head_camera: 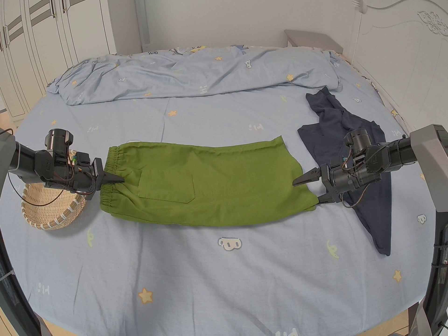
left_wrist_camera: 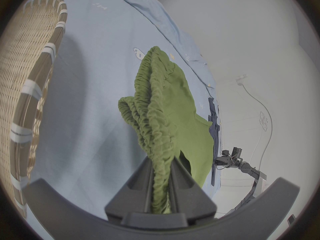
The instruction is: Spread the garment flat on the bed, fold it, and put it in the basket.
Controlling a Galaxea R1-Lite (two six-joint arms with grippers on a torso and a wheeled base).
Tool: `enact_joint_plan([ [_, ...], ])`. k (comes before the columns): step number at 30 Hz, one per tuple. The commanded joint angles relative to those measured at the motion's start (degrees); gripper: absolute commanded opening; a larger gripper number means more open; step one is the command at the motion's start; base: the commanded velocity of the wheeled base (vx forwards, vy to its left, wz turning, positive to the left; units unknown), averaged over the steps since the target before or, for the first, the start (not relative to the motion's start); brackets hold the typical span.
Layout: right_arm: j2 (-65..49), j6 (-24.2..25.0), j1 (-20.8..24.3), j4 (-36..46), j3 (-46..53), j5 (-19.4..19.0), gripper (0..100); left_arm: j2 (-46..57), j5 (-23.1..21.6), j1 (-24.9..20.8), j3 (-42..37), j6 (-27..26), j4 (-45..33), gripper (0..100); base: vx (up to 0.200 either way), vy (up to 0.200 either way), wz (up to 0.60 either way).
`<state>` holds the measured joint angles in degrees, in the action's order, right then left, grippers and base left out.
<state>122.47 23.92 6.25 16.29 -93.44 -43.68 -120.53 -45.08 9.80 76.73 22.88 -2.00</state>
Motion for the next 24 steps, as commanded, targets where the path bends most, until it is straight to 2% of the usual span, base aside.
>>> enact_joint_plan([
  [1, 0.1, -0.1, 0.3, 0.0, 0.2, 0.0, 100, 0.0, 0.0, 0.0, 0.0, 0.0, 0.0, 0, 0.000, 0.000, 0.00],
  [6, 0.1, -0.5, 0.5, 0.0, 0.8, 0.0, 100, 0.0, 0.0, 0.0, 0.0, 0.0, 0.0, 0, 0.000, 0.000, 0.00],
  [7, 0.1, -0.8, 0.6, 0.0, 0.8, 0.0, 0, 0.0, 0.0, 0.0, 0.0, 0.0, 0.0, 0, 0.000, 0.000, 0.00],
  [24, -0.2, -3.4, -1.0, 0.3, 1.4, 0.0, 0, -0.1, 0.0, 0.4, 0.0, 0.0, 0.0, 0, 0.000, 0.000, 0.00],
])
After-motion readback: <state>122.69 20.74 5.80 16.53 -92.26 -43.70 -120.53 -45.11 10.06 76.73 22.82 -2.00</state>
